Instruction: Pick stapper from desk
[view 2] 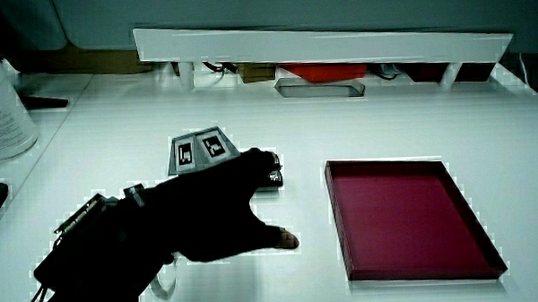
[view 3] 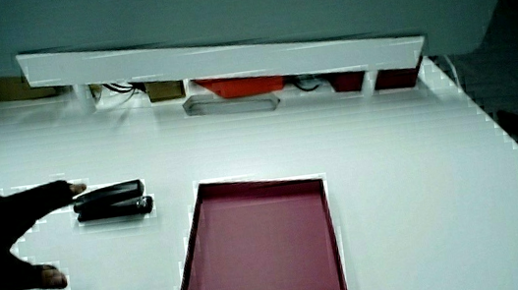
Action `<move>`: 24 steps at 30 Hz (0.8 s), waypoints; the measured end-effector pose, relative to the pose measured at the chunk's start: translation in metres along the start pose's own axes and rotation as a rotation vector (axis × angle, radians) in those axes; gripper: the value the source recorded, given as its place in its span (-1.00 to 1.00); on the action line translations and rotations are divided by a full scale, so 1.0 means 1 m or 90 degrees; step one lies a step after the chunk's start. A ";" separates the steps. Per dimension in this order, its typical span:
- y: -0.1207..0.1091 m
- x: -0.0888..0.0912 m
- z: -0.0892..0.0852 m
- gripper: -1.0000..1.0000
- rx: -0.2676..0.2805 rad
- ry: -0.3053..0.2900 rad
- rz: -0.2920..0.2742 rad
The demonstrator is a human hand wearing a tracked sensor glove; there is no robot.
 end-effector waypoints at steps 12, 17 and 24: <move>0.046 -0.024 0.027 0.00 -0.002 -0.036 0.109; 0.066 -0.034 0.027 0.00 -0.021 -0.062 0.151; 0.096 -0.050 0.018 0.00 -0.039 -0.024 0.168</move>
